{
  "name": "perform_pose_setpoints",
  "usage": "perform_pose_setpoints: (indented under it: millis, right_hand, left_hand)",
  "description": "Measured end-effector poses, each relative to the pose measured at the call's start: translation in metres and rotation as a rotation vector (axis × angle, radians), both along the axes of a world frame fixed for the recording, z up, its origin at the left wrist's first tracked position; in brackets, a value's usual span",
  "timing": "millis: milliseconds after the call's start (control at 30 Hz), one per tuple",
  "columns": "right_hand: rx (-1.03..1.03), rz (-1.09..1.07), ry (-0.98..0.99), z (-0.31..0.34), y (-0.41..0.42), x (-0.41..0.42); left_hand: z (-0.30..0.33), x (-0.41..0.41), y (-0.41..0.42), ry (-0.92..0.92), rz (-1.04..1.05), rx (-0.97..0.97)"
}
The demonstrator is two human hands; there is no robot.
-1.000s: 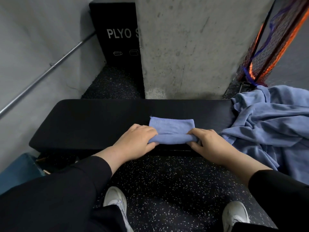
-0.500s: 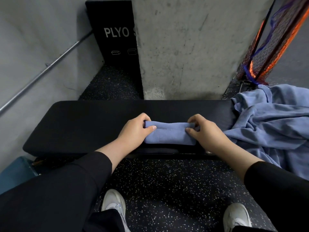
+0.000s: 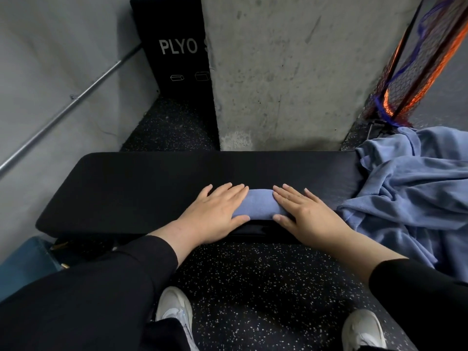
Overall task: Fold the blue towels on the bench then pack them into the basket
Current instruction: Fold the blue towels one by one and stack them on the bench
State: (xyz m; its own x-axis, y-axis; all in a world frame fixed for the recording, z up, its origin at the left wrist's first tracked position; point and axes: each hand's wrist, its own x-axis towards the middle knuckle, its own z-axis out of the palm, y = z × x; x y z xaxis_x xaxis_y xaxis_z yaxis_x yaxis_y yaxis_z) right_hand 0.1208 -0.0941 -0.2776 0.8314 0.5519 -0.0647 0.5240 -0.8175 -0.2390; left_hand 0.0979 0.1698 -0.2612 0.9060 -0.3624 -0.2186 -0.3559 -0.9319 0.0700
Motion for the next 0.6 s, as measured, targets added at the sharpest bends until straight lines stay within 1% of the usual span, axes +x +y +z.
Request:
perform_pose_setpoints:
  millis: [100,167,267,333,400,433,467,500,533,600]
  right_hand:
    - [-0.061,0.012,0.024,0.003,-0.002,-0.002]
    - [-0.045,-0.004,0.021,0.004,-0.001,-0.002]
    - [0.007,-0.017,-0.048,0.009,0.001,-0.002]
    - [0.028,-0.003,-0.11,0.012,0.003,-0.003]
    - [0.034,-0.002,-0.132,0.014,0.007,-0.005]
    - [0.04,-0.013,-0.137,0.015,0.009,-0.005]
    - [0.048,-0.029,-0.143,0.014,0.011,-0.004]
    - [0.055,-0.049,-0.151,0.014,0.014,-0.003]
    - [0.058,-0.066,-0.159,0.014,0.016,-0.002]
    - [0.06,-0.098,-0.172,0.014,0.021,-0.001]
  left_hand:
    - [0.0,-0.001,0.005,0.004,0.01,0.032]
    - [0.001,-0.001,0.005,-0.012,0.018,0.04]
    - [0.004,-0.001,0.004,-0.108,0.03,0.025]
    - [0.008,0.001,0.009,-0.173,0.102,-0.071]
    - [0.016,0.002,0.016,-0.348,0.177,-0.232]
    - [0.021,0.002,0.018,-0.44,0.246,-0.322]
    - [0.029,0.003,0.016,-0.474,0.351,-0.426]
    - [0.037,0.002,0.013,-0.411,0.49,-0.543]
    - [0.047,-0.001,0.005,-0.249,0.636,-0.672]
    - [0.057,-0.011,-0.015,0.217,0.857,-0.903]
